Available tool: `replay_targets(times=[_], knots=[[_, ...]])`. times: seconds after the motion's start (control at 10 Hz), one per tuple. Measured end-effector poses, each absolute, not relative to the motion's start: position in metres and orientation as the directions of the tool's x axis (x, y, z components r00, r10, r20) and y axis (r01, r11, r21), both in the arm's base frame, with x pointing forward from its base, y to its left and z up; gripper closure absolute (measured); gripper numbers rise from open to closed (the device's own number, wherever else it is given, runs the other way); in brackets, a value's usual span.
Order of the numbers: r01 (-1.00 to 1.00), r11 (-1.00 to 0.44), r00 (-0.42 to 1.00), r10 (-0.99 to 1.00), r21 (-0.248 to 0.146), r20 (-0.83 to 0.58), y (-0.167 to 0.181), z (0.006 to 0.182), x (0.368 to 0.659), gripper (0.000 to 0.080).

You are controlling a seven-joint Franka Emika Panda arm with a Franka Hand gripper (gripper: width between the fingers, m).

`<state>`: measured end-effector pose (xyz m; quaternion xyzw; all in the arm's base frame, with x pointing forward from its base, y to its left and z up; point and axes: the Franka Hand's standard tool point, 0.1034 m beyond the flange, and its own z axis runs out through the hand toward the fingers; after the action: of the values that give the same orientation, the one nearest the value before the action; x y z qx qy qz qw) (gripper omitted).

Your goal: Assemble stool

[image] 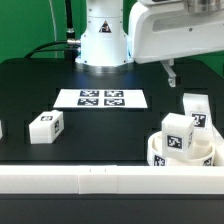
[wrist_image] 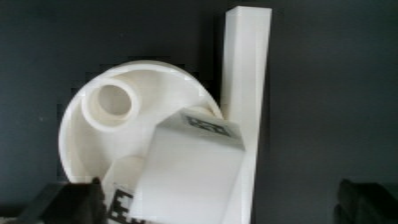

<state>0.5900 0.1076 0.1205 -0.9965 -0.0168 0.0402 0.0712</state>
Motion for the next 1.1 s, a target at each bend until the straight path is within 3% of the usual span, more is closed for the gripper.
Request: replay_targets(times=[0.2,0.4,0.9,1.1], knots=[[0.082,-0.987,0.993,0.093,-0.142,-0.071,0.1073,0.1201,0.59,0.0151],[0.271,-0.956,0.96,0.277,-0.111,-0.048,0.1074,0.1197,0.5909,0.0151],[0.6,-0.792,0.797,0.604,-0.117,-0.003,0.1033,0.1192,0.5919,0.0151],[0.754,-0.654,0.657,0.753,-0.069,0.041,0.1075,0.1158,0.5983,0.0151]])
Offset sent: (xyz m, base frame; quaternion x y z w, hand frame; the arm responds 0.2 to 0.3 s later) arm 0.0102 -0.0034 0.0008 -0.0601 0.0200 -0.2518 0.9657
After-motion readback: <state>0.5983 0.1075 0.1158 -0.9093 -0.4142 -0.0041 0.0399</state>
